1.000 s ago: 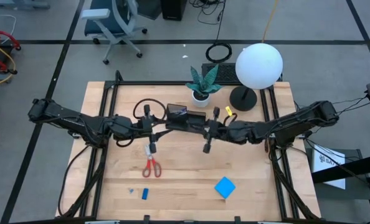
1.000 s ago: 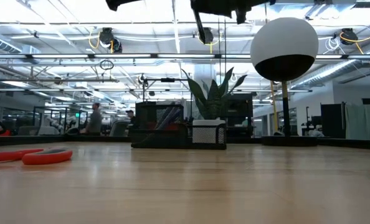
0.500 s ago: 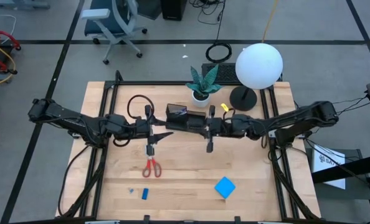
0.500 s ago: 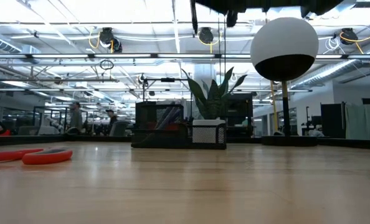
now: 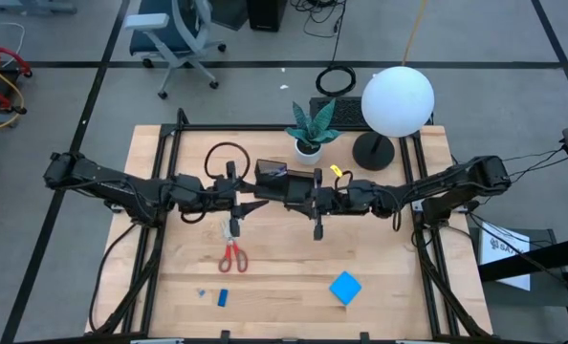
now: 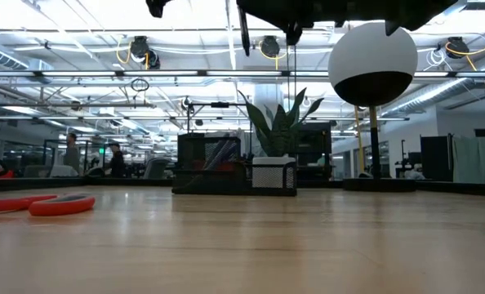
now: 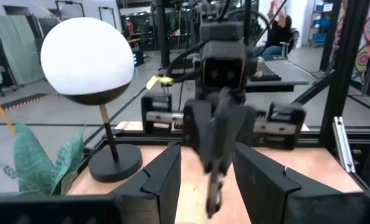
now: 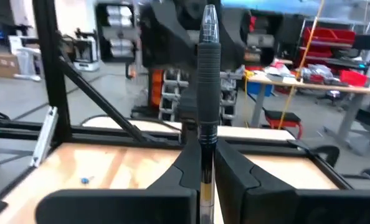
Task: Pick and place office supplies into organizer
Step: Put the black pen into the black desk organizer
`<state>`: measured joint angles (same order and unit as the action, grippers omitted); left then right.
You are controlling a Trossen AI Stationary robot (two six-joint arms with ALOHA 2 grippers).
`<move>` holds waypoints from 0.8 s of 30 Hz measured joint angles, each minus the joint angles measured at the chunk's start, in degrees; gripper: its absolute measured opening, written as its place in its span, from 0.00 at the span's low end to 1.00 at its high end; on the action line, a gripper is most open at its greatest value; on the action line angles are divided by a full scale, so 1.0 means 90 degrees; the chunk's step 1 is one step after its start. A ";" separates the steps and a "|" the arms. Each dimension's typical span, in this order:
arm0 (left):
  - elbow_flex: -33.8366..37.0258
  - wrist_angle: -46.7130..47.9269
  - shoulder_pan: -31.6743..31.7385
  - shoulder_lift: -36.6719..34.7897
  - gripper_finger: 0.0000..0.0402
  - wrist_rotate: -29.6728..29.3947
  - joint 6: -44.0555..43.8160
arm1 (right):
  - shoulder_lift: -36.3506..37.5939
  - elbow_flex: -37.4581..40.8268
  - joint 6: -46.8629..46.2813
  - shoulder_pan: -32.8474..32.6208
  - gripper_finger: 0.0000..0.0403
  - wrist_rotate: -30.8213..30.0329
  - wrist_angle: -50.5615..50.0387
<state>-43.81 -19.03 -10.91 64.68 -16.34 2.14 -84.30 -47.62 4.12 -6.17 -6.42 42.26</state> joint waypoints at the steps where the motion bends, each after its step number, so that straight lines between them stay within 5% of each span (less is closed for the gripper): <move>1: 0.0000 -0.0007 0.0039 0.0043 0.38 0.0002 -0.0033 | 0.0003 0.0000 0.0002 0.0000 0.03 0.0063 0.0049; 15: 0.0000 -0.0744 0.0502 0.0708 0.60 0.0892 -0.0386 | 0.0003 -0.0001 0.0012 -0.0002 0.03 0.0084 0.0089; 24: 0.0000 -0.1006 0.0489 0.0713 0.59 0.1292 -0.0302 | 0.0003 -0.0002 0.0024 -0.0002 0.03 0.0084 0.0083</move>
<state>-43.81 -28.08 -6.50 71.10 -4.71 -0.58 -84.27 -47.64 4.34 -6.20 -5.67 43.00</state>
